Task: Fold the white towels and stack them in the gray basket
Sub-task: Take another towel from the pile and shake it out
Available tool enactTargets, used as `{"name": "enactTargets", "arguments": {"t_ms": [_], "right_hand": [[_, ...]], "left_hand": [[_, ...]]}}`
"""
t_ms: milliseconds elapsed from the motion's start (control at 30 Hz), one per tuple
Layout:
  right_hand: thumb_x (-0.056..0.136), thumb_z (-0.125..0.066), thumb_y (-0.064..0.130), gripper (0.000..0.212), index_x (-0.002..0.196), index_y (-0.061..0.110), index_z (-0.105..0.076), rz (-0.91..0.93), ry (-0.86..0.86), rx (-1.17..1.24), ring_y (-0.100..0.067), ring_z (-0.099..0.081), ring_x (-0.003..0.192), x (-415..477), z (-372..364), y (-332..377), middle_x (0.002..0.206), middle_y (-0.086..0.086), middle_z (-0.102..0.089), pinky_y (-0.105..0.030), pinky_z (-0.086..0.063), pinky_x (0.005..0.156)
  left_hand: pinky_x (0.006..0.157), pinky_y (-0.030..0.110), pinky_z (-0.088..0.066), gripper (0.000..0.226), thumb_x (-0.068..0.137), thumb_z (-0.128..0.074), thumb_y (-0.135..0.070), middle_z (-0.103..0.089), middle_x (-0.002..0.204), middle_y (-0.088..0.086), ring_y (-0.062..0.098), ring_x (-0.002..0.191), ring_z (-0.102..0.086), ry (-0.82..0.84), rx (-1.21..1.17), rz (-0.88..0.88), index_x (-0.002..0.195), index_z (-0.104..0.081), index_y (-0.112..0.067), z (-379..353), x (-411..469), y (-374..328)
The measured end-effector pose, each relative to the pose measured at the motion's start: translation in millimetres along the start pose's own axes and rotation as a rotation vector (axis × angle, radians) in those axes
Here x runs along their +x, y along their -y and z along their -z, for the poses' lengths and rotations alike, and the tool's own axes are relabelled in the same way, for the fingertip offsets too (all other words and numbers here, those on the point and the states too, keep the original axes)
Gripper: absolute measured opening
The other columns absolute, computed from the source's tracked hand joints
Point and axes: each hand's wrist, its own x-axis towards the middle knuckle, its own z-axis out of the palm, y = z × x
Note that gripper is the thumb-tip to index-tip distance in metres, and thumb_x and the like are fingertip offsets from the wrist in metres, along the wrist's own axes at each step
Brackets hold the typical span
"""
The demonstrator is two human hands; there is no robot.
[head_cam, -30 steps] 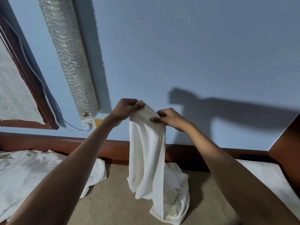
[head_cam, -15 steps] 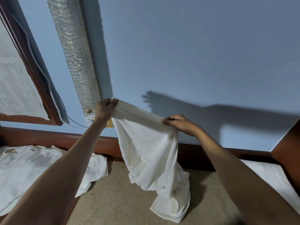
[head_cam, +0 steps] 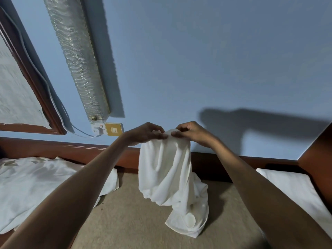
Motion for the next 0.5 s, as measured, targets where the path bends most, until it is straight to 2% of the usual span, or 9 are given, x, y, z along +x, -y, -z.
{"name": "enactTargets", "arguments": {"t_ms": [100, 167, 233, 300, 367, 433, 500], "right_hand": [[0.084, -0.083, 0.028, 0.016, 0.083, 0.016, -0.073, -0.055, 0.029, 0.042, -0.008, -0.061, 0.073, -4.6, -3.2, -18.7, 0.077, 0.006, -0.068, -0.022, -0.045, 0.069], [0.082, -0.085, 0.022, 0.015, 0.086, 0.012, -0.074, -0.084, 0.043, 0.064, -0.010, -0.063, 0.072, -5.0, -12.4, -32.0, 0.079, 0.002, -0.071, -0.024, -0.049, 0.069], [0.081, -0.085, 0.027, 0.024, 0.092, 0.009, -0.075, -0.104, 0.037, 0.013, -0.013, -0.060, 0.069, -4.0, -25.9, -44.5, 0.082, -0.002, -0.071, -0.028, -0.048, 0.068], [0.082, -0.084, 0.032, 0.022, 0.088, 0.013, -0.074, -0.134, 0.017, -0.021, -0.014, -0.058, 0.065, -3.4, -39.4, -60.0, 0.077, 0.000, -0.069, -0.027, -0.046, 0.066], [0.082, -0.084, 0.038, 0.028, 0.094, 0.015, -0.075, -0.203, 0.007, 0.010, -0.020, -0.071, 0.079, -0.2, -50.6, -80.8, 0.089, -0.005, -0.076, -0.034, -0.055, 0.076], [0.078, -0.084, 0.048, 0.045, 0.109, 0.018, -0.075, -0.268, 0.041, 0.005, -0.021, -0.074, 0.093, 3.4, -63.7, -101.2, 0.102, -0.003, -0.078, -0.036, -0.057, 0.087], [0.081, -0.083, 0.045, 0.047, 0.115, 0.014, -0.073, -0.330, 0.052, -0.033, -0.013, -0.071, 0.088, 7.2, -75.5, -119.5, 0.101, 0.001, -0.075, -0.028, -0.055, 0.080]], "left_hand": [[0.067, 0.024, -0.051, 0.026, 0.095, -0.072, -0.034, -0.069, 0.085, 0.004, 0.011, 0.076, -0.064, -0.066, -0.067, -0.030, 0.094, -0.073, -0.008, 8.6, -0.2, -5.1], [0.059, 0.021, -0.047, 0.027, 0.095, -0.073, -0.032, -0.066, 0.078, 0.001, 0.010, 0.068, -0.061, -0.143, -0.101, -0.030, 0.089, -0.070, -0.006, 9.9, 1.6, -8.7], [0.052, 0.020, -0.042, 0.023, 0.095, -0.074, -0.027, -0.063, 0.070, -0.003, 0.009, 0.061, -0.057, -0.228, -0.160, -0.037, 0.084, -0.068, -0.007, 10.3, 2.9, -8.9], [0.051, 0.022, -0.040, 0.022, 0.095, -0.073, -0.023, -0.060, 0.068, -0.002, 0.011, 0.060, -0.055, -0.303, -0.217, -0.044, 0.080, -0.066, -0.009, 12.6, 1.6, -2.8], [0.049, 0.023, -0.040, 0.023, 0.095, -0.072, -0.022, -0.060, 0.066, 0.000, 0.013, 0.058, -0.055, -0.367, -0.288, -0.027, 0.079, -0.065, -0.008, 14.4, -2.3, 5.9], [0.048, 0.022, -0.041, 0.022, 0.095, -0.072, -0.022, -0.060, 0.066, 0.001, 0.015, 0.056, -0.057, -0.428, -0.363, 0.002, 0.082, -0.065, -0.006, 15.8, -6.1, 17.8], [0.048, 0.023, -0.043, 0.020, 0.096, -0.071, -0.020, -0.060, 0.066, 0.003, 0.016, 0.057, -0.057, -0.489, -0.433, 0.022, 0.083, -0.065, -0.007, 16.6, -11.1, 30.5]]}}
